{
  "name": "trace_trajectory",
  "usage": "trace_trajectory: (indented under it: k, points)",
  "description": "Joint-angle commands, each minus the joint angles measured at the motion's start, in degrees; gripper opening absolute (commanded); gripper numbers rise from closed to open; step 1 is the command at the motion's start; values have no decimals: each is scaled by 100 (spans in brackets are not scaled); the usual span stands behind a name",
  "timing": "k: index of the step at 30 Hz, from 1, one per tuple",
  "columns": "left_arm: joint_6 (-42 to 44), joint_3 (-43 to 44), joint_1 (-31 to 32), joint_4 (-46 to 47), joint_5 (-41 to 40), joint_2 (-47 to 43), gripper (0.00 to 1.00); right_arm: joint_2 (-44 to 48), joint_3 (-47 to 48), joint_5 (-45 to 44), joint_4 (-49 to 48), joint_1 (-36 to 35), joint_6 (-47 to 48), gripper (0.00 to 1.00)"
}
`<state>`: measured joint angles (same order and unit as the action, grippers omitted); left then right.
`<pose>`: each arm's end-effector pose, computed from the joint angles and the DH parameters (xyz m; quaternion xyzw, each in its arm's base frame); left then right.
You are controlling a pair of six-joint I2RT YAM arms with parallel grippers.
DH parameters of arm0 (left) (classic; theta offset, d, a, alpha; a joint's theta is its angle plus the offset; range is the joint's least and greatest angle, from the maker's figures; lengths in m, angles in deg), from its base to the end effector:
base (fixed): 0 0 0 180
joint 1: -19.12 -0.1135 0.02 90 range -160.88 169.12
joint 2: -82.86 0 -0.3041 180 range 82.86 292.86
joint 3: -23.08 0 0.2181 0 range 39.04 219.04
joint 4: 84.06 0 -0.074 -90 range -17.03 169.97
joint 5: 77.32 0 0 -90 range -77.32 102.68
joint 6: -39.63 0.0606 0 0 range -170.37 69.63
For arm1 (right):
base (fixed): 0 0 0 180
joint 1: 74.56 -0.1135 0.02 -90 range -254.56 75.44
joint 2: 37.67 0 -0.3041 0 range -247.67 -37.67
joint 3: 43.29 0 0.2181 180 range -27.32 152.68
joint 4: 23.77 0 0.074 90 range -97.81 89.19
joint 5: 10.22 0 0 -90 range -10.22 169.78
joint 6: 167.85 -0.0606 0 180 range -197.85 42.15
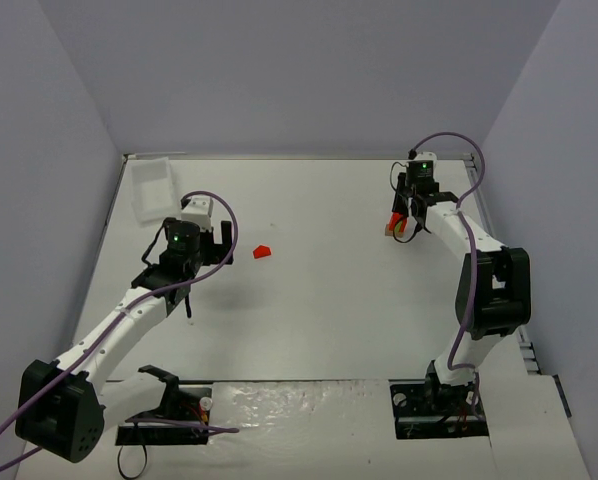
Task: Build the wood block tower
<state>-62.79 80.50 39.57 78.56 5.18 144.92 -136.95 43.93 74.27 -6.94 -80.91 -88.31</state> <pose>0.2081 -0.0692 0.3142 0.0215 0.8279 -0.1058 0.5504 0.3981 0.0384 0.3032 0.0553 0.8587 0.0333 0.5084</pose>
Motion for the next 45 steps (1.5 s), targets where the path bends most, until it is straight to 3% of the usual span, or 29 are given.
trace_trajectory:
  k: [1, 4, 11, 23, 27, 32, 36, 40, 45]
  points:
    - [38, 78, -32, 361, 34, -67, 97, 106, -1, -7, -219, 28, -44, 17]
    - [38, 82, -32, 361, 39, -80, 97, 138, -6, 7, -210, 37, -44, 30]
    - [38, 74, -32, 369, 48, -89, 97, 229, -15, -19, -219, 19, -19, 42]
    - [23, 65, -32, 392, 128, -96, 97, 568, 56, 8, -167, 4, -20, 51]
    - [-111, 100, -23, 369, 418, 7, 97, 980, 301, 148, -67, 2, 9, 61]
    - [-198, 541, -15, 79, 1313, 522, 97, 1430, 504, 575, 350, 11, 155, 64]
    - [-216, 1082, -23, -460, 1665, 884, 97, 1823, 626, 1425, 597, -67, 410, 65]
    - [-366, 1226, -56, -745, 1223, 743, 97, 1680, 893, 2388, 971, -535, 1233, 68]
    - [-523, 1106, -137, -1349, 221, 161, 97, 1067, 1254, 2791, 1089, -1614, 2116, 71]
